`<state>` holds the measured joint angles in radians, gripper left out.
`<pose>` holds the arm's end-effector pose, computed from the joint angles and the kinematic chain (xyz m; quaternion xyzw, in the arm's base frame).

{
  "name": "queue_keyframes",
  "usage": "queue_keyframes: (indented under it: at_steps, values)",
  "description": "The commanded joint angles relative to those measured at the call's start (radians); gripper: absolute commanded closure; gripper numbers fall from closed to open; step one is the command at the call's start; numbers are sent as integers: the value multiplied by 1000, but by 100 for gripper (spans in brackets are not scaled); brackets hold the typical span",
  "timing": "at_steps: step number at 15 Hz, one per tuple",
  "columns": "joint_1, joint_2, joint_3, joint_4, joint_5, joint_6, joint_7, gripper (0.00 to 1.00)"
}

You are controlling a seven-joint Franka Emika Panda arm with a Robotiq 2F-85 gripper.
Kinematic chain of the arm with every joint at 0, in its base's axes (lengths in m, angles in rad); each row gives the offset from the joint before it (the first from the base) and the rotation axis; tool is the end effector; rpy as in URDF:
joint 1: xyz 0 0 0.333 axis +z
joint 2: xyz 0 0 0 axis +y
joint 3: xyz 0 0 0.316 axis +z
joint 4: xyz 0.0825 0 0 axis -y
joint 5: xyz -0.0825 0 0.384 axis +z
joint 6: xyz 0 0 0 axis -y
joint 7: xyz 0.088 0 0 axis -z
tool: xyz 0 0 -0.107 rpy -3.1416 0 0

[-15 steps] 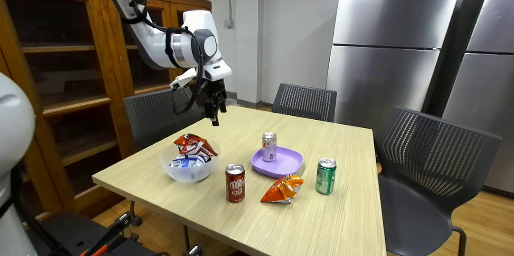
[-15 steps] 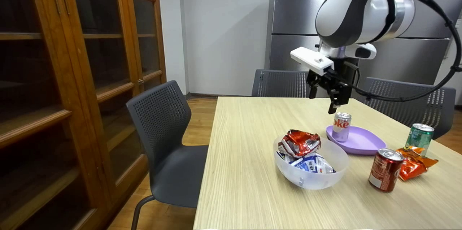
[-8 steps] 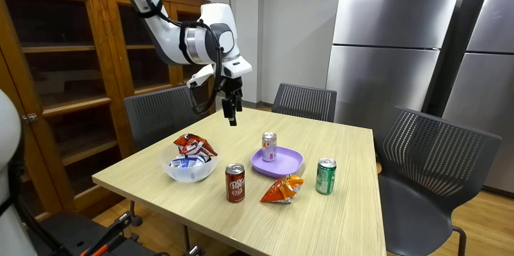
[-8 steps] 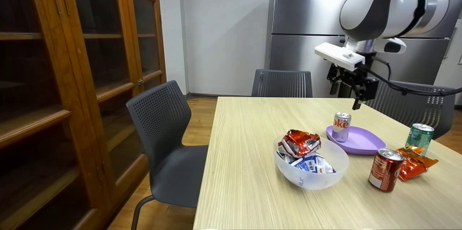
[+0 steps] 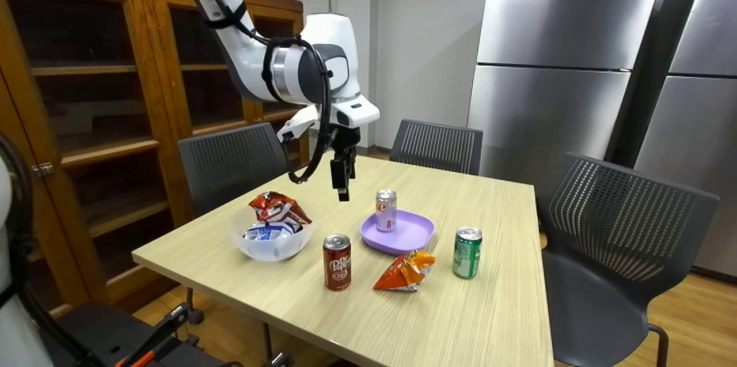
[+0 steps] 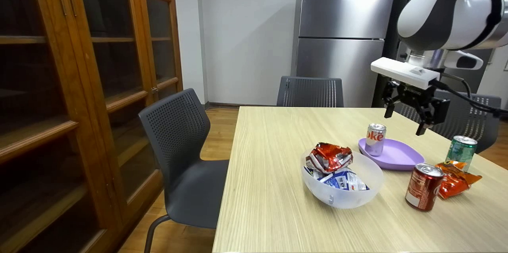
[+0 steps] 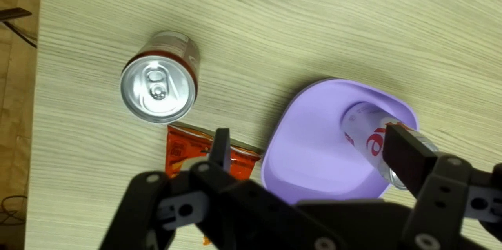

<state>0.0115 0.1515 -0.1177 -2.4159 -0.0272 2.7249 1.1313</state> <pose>0.5080 -0.0537 0.2640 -0.8196 0.5672 -0.0764 0.0255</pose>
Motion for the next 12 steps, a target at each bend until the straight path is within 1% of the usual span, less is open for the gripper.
queue_keyframes:
  at_steps: [1,4,7,12]
  values:
    - [-37,-60,8,-75,76,-4,-117,0]
    - [-53,-79,5,-116,125,-15,-187,0]
    - [-64,-101,0,-156,150,-24,-233,0]
    - [-71,-138,-15,-219,139,-36,-247,0]
